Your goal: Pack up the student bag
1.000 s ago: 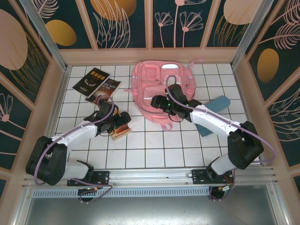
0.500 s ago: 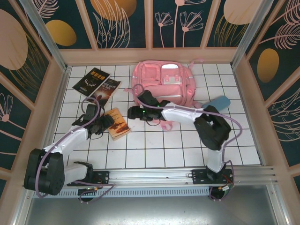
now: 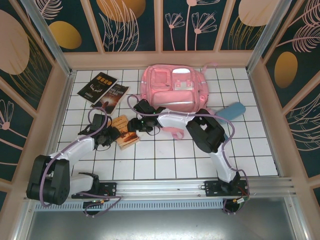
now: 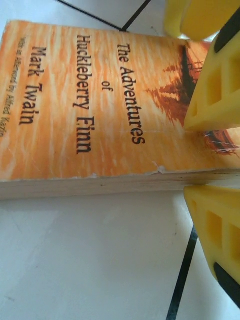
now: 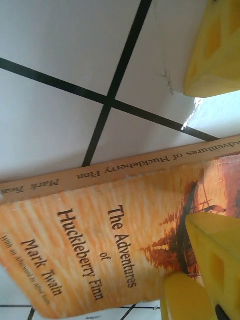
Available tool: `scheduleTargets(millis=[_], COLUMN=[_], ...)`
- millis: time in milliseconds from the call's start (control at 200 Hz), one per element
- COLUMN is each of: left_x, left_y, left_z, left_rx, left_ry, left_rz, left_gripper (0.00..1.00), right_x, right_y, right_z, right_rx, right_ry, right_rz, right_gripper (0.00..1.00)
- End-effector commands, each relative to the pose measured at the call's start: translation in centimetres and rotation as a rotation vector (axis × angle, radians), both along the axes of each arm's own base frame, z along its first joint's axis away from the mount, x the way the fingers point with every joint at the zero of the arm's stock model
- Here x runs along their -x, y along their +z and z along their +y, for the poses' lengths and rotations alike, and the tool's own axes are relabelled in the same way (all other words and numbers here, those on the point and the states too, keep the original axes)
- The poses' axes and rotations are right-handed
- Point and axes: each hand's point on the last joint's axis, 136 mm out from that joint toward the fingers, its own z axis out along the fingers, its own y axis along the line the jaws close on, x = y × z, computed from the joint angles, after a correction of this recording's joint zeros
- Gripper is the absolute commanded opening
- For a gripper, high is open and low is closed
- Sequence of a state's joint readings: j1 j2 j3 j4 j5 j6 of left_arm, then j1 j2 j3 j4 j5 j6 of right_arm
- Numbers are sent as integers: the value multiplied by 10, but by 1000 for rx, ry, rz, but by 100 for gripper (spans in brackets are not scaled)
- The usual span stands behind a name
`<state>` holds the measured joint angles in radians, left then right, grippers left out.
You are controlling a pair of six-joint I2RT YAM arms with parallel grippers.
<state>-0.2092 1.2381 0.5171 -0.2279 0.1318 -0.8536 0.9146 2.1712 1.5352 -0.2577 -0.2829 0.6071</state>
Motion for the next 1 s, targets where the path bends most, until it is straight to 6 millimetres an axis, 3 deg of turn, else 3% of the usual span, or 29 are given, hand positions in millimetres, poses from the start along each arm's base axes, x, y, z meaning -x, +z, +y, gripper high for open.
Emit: scheduleTargets(millis=[0, 220, 395, 561, 791, 996], left_x=[-15, -20, -15, -18, -25, -27], left_y=[29, 48, 30, 25, 35, 44], left_z=[-13, -28, -23, -24, -29, -26], left_rx=[59, 140, 115, 123, 149, 134], left_ry=[-53, -97, -79, -72, -74, -71], left_rz=[-91, -137, -84, -73, -106, -129], left_gripper=[34, 35, 43, 43, 29, 4], right_x=[14, 19, 21, 22, 21, 20], right_y=[-5, -8, -11, -11, -9, -5], right_z=[7, 10, 11, 11, 12, 9], right_rx=[-3, -20, -23, -27, -33, -37], right_ry=[68, 93, 97, 96, 92, 78], right_rz=[43, 69, 82, 88, 86, 83], right_gripper=[58, 52, 50, 48, 44, 41])
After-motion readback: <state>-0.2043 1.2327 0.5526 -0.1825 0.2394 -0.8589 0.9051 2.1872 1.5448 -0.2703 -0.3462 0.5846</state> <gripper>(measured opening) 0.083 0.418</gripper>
